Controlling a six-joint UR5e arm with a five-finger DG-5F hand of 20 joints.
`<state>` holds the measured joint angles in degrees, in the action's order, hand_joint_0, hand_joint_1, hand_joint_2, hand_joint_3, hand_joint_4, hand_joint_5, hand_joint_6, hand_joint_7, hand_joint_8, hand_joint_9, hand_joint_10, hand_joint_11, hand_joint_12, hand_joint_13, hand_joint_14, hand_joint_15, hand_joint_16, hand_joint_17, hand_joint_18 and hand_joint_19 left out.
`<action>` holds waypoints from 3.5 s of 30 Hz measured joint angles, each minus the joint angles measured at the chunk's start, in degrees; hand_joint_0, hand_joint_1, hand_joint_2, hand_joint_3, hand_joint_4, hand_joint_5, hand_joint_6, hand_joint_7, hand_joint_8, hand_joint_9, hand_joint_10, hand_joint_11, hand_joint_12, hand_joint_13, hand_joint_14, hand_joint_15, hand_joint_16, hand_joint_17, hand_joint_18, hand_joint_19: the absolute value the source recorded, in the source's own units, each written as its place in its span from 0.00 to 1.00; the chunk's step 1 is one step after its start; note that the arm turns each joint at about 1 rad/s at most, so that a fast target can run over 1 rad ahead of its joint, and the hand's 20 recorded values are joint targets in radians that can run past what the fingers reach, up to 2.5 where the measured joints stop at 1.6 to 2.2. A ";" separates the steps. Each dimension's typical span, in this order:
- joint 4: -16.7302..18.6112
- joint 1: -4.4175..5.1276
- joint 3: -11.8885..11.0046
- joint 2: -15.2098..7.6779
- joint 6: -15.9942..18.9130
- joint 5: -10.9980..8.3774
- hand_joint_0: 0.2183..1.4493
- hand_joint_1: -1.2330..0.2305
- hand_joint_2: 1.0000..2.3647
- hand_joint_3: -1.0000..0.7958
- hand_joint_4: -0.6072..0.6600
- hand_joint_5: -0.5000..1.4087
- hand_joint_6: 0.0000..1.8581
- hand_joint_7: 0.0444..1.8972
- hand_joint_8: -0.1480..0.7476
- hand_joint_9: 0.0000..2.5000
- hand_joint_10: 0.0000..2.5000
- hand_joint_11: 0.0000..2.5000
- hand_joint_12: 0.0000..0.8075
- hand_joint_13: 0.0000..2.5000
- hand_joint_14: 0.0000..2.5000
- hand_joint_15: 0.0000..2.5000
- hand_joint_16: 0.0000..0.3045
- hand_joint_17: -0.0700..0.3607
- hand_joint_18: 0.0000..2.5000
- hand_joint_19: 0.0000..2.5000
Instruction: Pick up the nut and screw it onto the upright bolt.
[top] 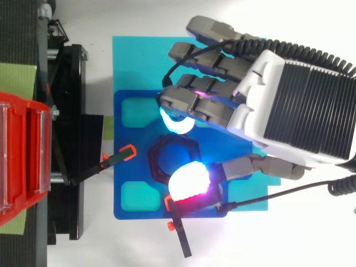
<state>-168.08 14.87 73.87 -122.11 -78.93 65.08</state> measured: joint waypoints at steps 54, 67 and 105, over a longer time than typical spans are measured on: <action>7.73 -1.89 -2.30 -2.24 0.28 12.05 0.21 0.83 0.00 0.28 0.59 0.17 0.27 0.32 0.40 0.14 0.00 0.00 0.42 0.03 0.00 0.00 0.18 0.45 0.00 0.00; 5.20 -1.89 -2.30 -2.39 0.92 12.19 0.22 0.82 0.00 0.28 0.63 0.19 0.27 0.46 0.43 0.16 0.00 0.00 0.43 0.05 0.00 0.00 0.18 0.45 0.00 0.00; 1.11 -5.42 -2.32 -2.27 -1.87 14.71 0.25 0.69 0.00 0.28 0.52 0.28 0.30 0.74 0.44 0.36 0.00 0.00 0.33 0.20 0.00 0.00 0.11 0.35 0.09 0.00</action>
<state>-166.98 9.45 71.56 -124.38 -80.80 79.79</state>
